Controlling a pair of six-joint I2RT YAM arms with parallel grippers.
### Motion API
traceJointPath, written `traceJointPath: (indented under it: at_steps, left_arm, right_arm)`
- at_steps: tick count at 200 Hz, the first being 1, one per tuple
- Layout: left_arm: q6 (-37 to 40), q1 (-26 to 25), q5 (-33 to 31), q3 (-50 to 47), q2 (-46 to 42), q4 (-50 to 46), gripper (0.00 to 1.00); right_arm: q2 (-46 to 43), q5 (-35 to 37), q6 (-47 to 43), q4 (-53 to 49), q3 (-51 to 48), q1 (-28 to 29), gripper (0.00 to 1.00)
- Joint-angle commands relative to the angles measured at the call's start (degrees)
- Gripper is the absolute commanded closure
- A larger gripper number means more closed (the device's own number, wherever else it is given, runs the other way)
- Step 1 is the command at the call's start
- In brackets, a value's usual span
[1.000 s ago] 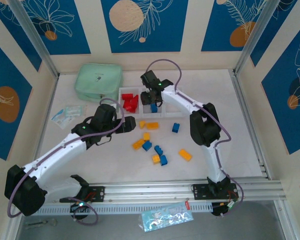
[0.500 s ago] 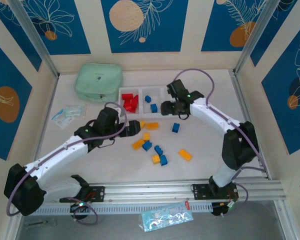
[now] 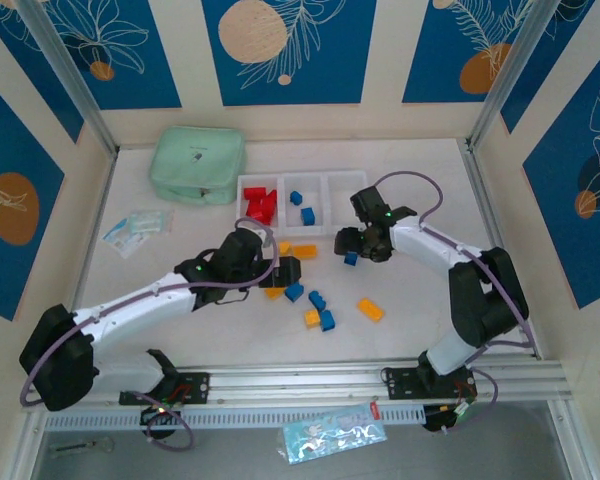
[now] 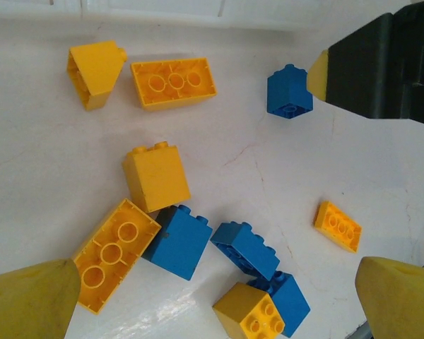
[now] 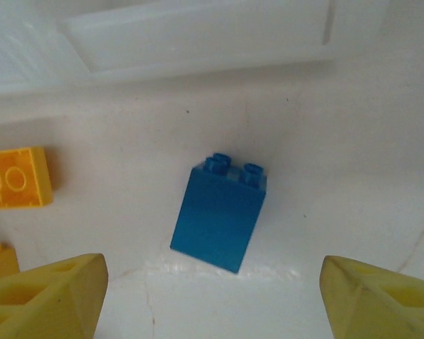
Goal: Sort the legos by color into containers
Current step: Pick up the lego from the center of the table.
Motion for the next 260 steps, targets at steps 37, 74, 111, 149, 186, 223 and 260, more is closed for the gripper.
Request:
traceJointPath:
  at_steps: [37,74,111,149,186,223,260]
  left_arm:
    - [-0.95,-0.99,-2.41,-0.21,0.1,1.63,0.01]
    - [-0.6,-1.04,-2.94,-0.2,-0.14,1.09,0.01]
    - [-0.33,-1.04,-3.38,0.12,-0.29,0.52,0.01]
    - [-0.16,-0.98,-3.47,0.77,-0.39,0.18,0.01]
    - [0.37,-0.97,-3.5,1.25,-1.21,-0.38,0.01]
    - [2.4,-0.23,-5.58,2.39,-3.51,-2.95,0.01]
    - [4.15,3.29,-4.94,3.77,-4.88,-5.27,0.01]
  right_arm:
    - [5.86,3.72,2.97,3.73,2.7,1.49,0.29]
    - [9.31,4.66,1.55,3.63,4.63,1.7,0.4]
    - [9.12,5.15,0.26,3.91,4.2,1.92,0.52]
    - [7.88,6.55,-1.32,2.58,4.02,3.05,0.61]
    - [5.09,9.49,-2.98,-0.29,5.1,5.38,0.64]
    - [2.72,11.4,-4.41,-3.25,8.86,8.71,0.64]
    - [5.94,11.11,-7.03,-3.13,17.18,10.51,0.64]
